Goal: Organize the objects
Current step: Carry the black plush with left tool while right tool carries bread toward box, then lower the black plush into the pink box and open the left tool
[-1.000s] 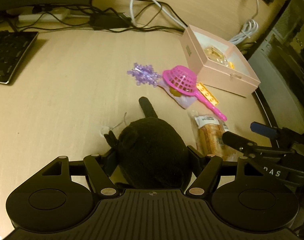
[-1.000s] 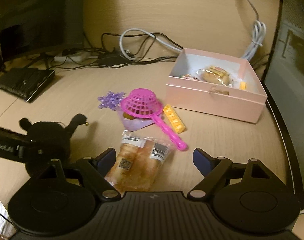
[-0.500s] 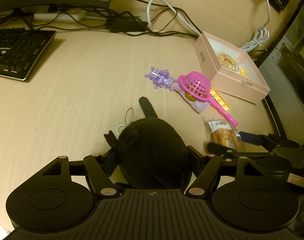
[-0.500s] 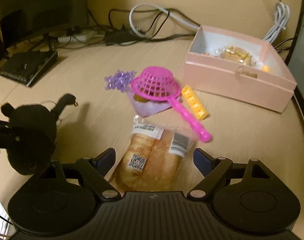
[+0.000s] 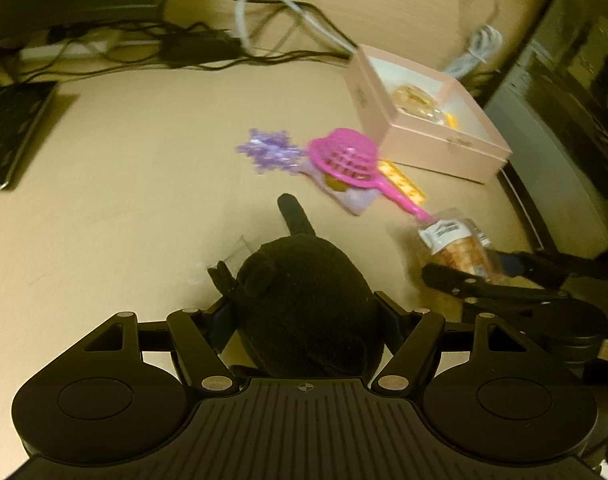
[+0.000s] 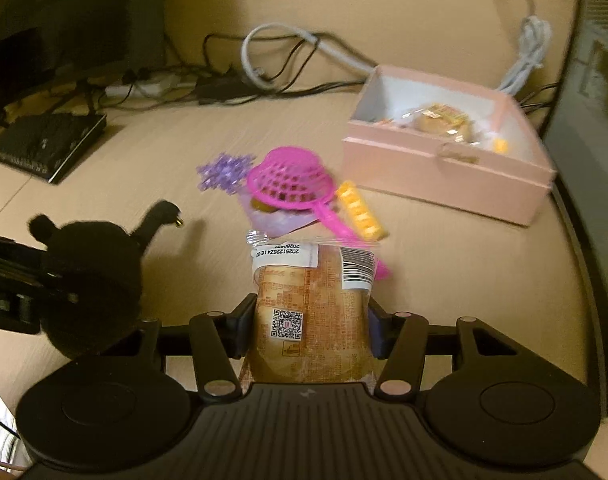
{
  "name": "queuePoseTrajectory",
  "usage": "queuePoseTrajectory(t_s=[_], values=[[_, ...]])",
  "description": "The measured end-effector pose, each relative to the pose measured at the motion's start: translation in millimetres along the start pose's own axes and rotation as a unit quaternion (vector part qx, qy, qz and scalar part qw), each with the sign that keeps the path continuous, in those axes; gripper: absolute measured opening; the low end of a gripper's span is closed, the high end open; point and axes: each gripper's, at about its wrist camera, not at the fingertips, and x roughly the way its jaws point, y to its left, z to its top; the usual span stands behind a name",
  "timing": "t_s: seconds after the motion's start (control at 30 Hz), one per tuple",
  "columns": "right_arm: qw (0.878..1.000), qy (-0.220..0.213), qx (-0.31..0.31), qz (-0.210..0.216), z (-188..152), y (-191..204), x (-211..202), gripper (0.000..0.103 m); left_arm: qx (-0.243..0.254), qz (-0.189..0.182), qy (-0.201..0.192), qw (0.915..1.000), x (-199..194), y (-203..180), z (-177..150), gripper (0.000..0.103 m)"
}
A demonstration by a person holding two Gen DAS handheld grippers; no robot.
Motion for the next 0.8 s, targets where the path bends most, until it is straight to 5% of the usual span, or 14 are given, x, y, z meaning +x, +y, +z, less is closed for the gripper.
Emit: queuePoseTrajectory(t_s=[0.27, 0.57, 0.73, 0.8], values=[[0.998, -0.02, 0.035, -0.045, -12.6, -36.6, -43.4, 0.053, 0.044, -0.066, -0.009, 0.9968, 16.0, -44.1, 22.8, 0.076], [0.993, -0.045, 0.081, -0.077, -23.0, -70.7, -71.3, 0.053, 0.117, -0.128, -0.105, 0.9793, 45.9, -120.5, 142.9, 0.076], [0.992, -0.046, 0.085, -0.086, -24.5, -79.4, -70.2, 0.053, 0.07, -0.162, -0.129, 0.9757, 97.3, -149.4, 194.7, 0.079], [0.992, -0.042, 0.085, -0.086, -24.1, -82.2, -67.6, 0.053, 0.077, -0.143, -0.132, 0.9779, 129.0, -161.2, 201.5, 0.081]])
